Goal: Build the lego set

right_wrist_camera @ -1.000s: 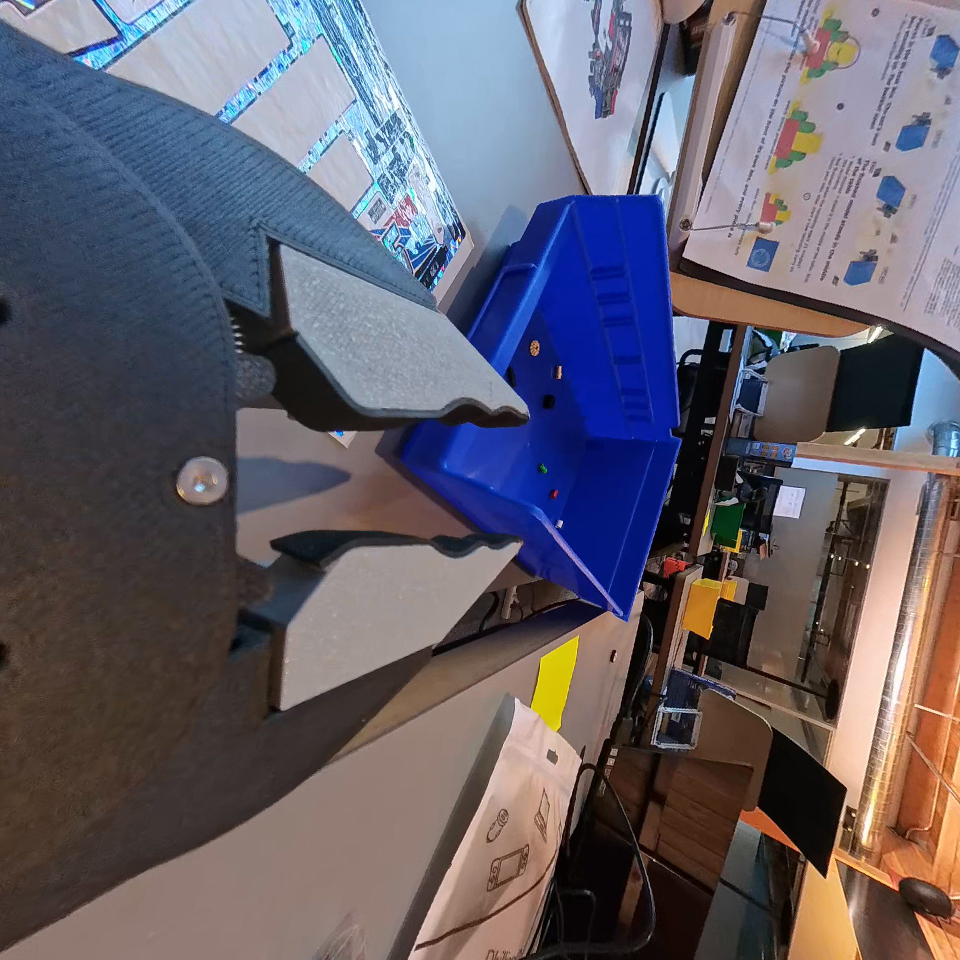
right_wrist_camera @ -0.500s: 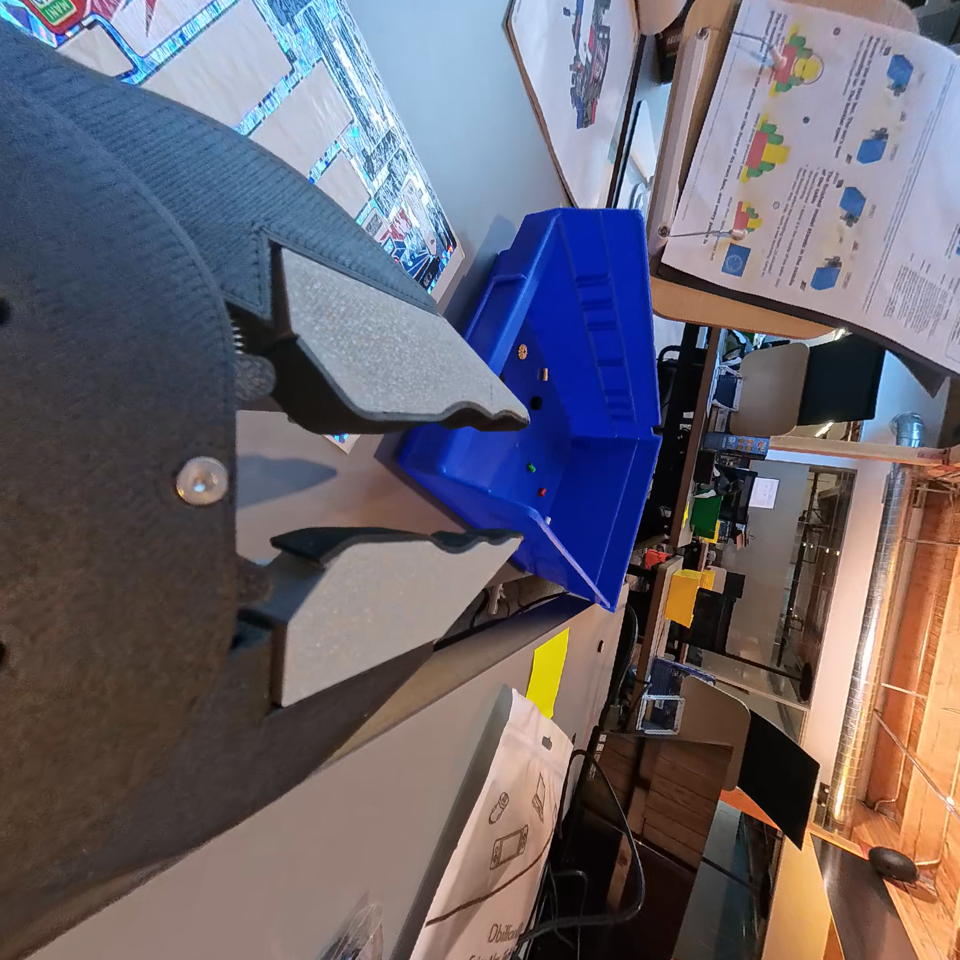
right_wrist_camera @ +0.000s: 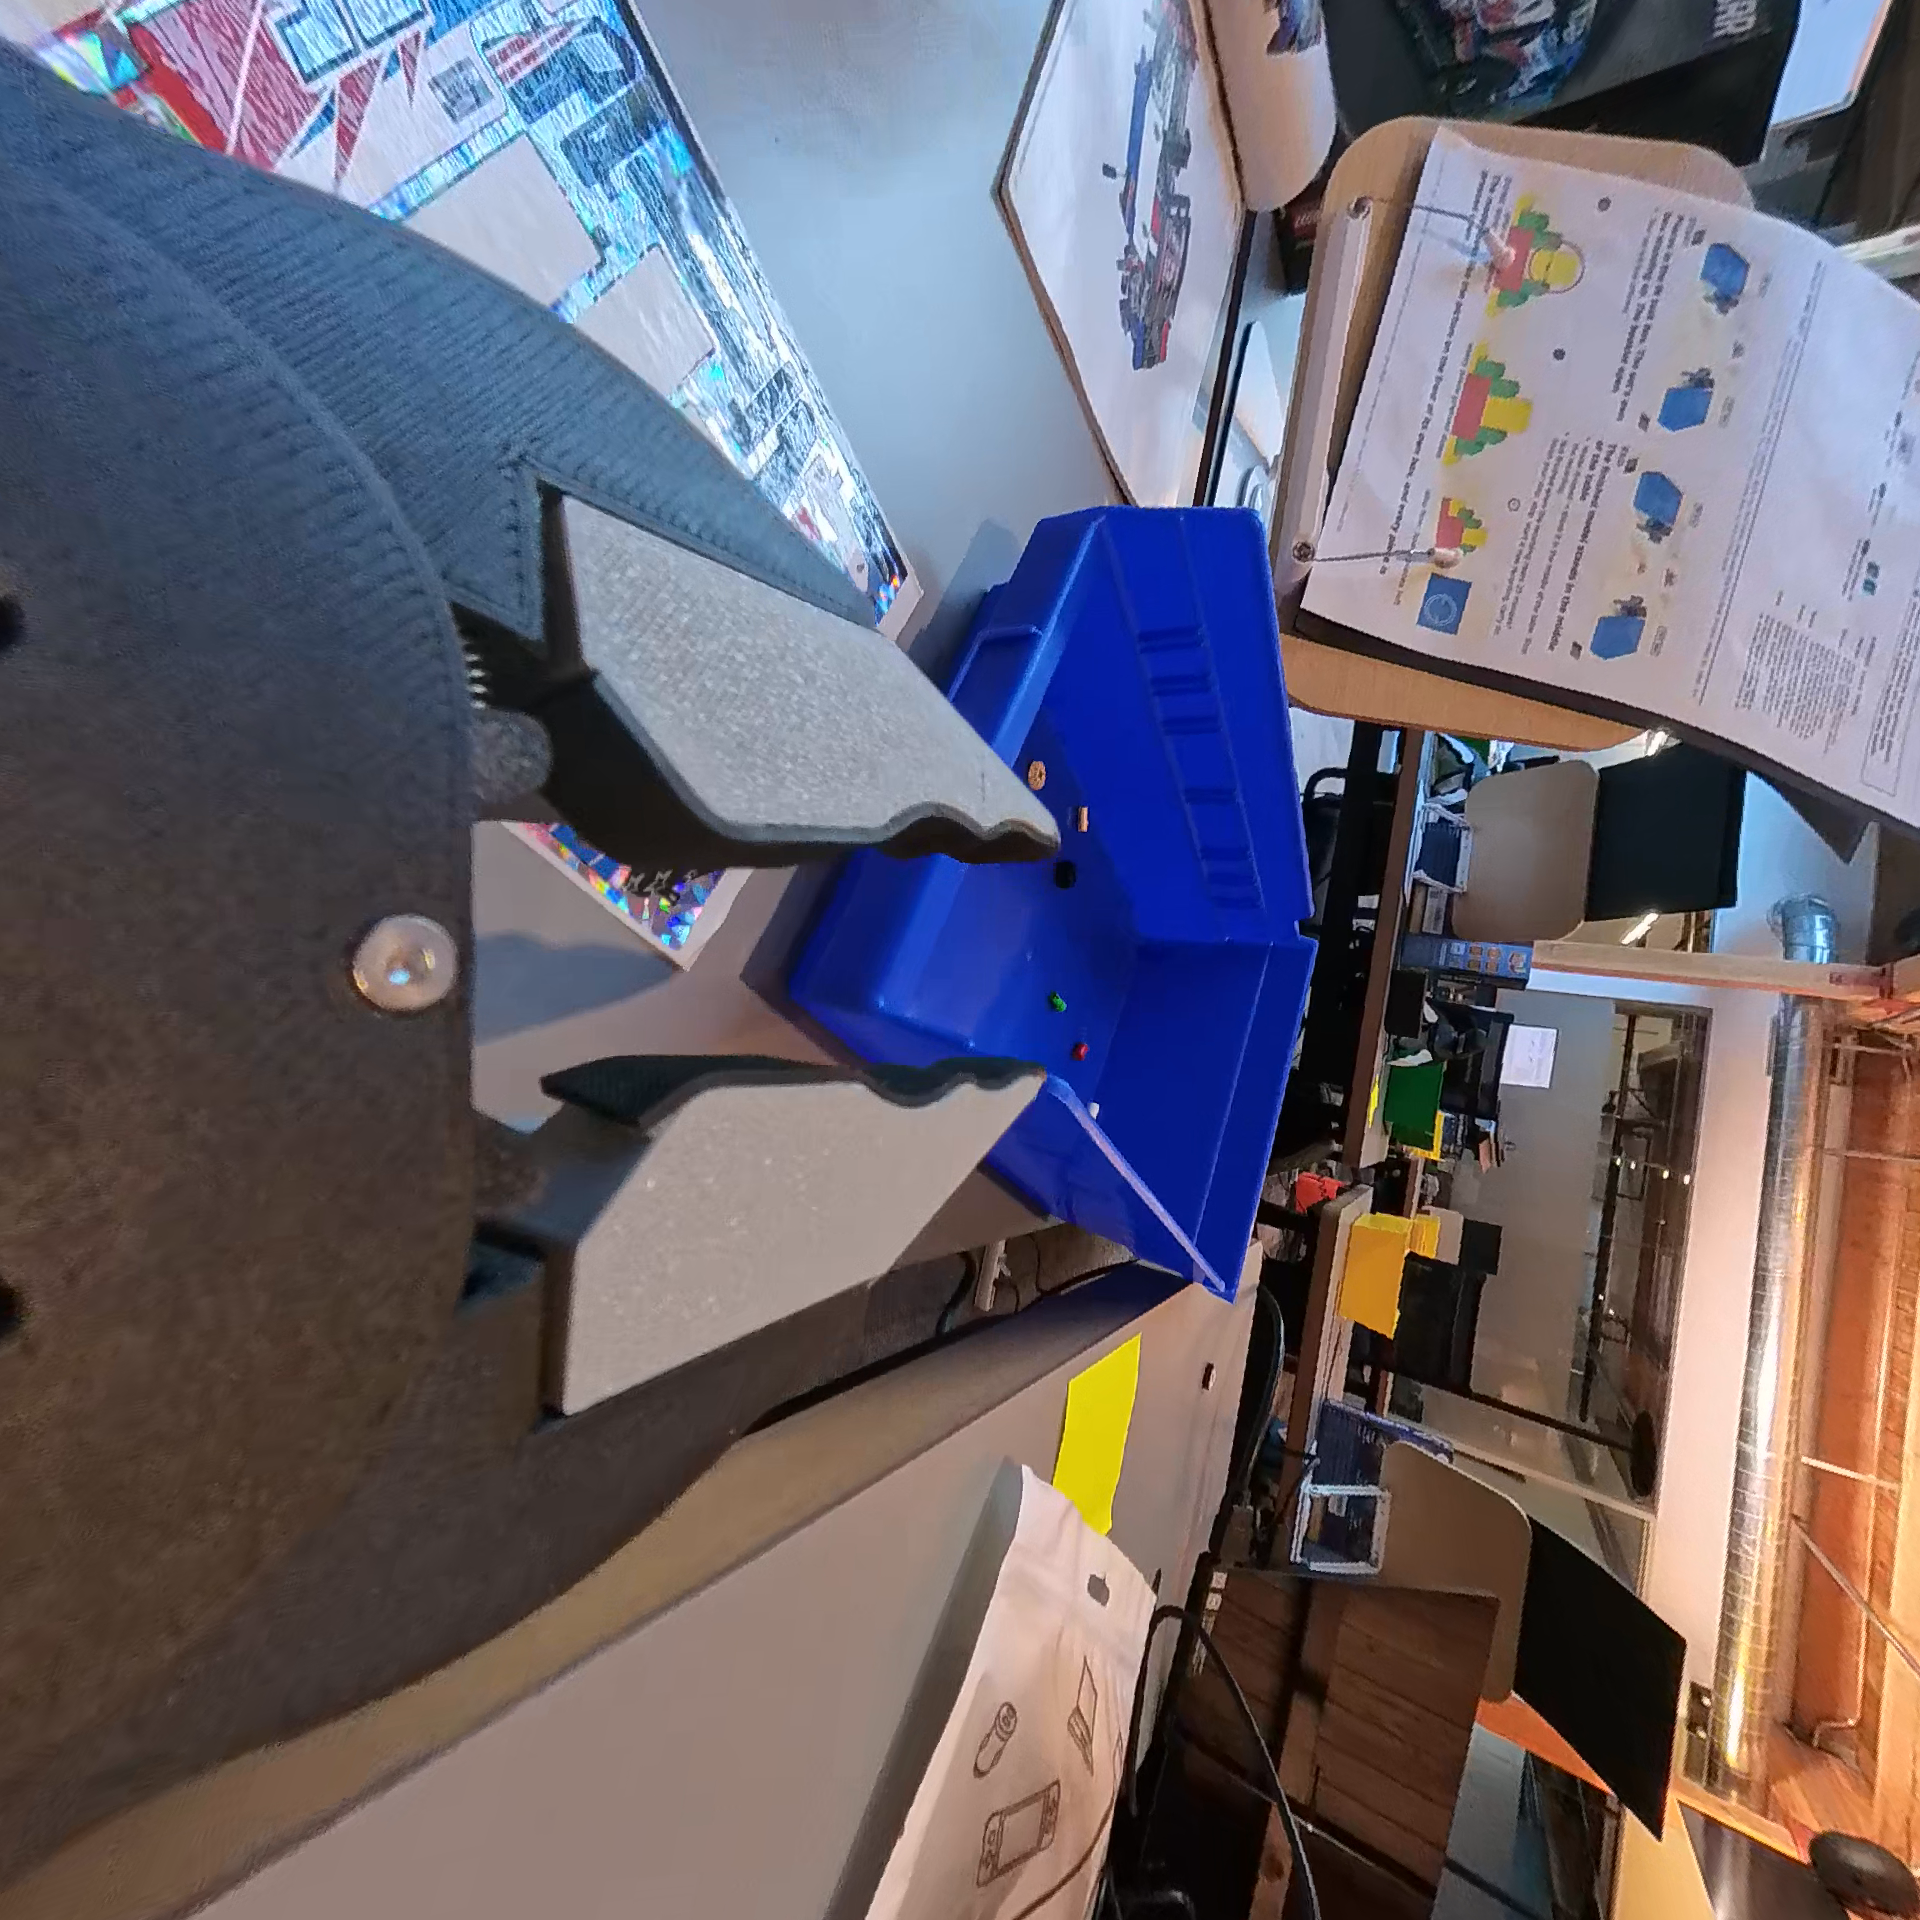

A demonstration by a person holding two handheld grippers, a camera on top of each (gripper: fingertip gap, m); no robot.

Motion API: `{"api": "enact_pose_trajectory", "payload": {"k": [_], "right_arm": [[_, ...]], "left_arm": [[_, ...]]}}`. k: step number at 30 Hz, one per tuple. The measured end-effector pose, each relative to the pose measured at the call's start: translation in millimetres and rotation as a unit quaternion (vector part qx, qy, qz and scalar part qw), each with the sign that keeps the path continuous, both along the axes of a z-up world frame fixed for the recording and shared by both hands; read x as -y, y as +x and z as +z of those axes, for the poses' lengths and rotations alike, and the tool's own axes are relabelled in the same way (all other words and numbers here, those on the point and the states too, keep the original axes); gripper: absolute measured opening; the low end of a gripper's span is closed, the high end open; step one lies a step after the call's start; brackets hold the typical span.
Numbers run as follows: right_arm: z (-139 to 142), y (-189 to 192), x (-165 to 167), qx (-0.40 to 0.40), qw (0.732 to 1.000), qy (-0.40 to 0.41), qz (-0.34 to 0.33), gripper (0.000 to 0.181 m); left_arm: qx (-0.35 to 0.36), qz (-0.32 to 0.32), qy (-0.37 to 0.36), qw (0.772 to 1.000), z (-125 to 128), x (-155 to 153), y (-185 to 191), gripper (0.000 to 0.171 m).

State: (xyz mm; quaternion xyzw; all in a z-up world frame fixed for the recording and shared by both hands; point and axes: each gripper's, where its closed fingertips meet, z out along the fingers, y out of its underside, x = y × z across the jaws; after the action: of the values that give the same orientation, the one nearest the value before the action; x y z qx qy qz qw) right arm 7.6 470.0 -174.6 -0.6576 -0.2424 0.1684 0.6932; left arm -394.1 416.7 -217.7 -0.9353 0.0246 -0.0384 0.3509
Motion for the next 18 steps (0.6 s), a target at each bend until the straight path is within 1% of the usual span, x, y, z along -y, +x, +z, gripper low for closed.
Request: {"api": "enact_pose_trajectory", "payload": {"k": [3, 5, 7, 9, 13, 16, 18], "right_arm": [[0.1, -3.8, 2.3, -0.005, 1.0, -0.003, 0.012, 0.035], [0.3, -6.6, 3.7, -0.004, 1.0, -0.003, 0.019, 0.035], [0.5, -9.9, 5.4, -0.005, 1.0, -0.003, 0.027, 0.035], [1.5, -12.6, 7.1, -0.007, 0.999, -0.002, 0.034, 0.035], [4.1, -16.8, 10.7, -0.01, 0.999, 0.002, 0.046, 0.035], [6.0, -18.6, 12.6, -0.012, 0.999, 0.004, 0.051, 0.034], [7.3, -19.0, 14.2, -0.015, 0.998, 0.006, 0.054, 0.034]], "left_arm": [[-0.021, 0.022, -0.052, 0.998, -27.8, -19.9, -2.8, 0.101], [-0.034, 0.035, -0.09, 0.995, -48.5, -23.7, -3.7, 0.108], [-0.059, 0.039, -0.127, 0.989, -68.9, -20.3, -5.7, 0.117], [-0.043, 0.048, -0.108, 0.992, -71.7, -23.2, -6.2, 0.115], [-0.036, 0.045, -0.062, 0.996, -72.2, -25.4, -6.7, 0.116], [-0.034, 0.044, -0.057, 0.997, -72.0, -23.9, -7.9, 0.113], [-0.033, 0.046, -0.06, 0.997, -70.9, -22.5, -9.2, 0.105]]}}
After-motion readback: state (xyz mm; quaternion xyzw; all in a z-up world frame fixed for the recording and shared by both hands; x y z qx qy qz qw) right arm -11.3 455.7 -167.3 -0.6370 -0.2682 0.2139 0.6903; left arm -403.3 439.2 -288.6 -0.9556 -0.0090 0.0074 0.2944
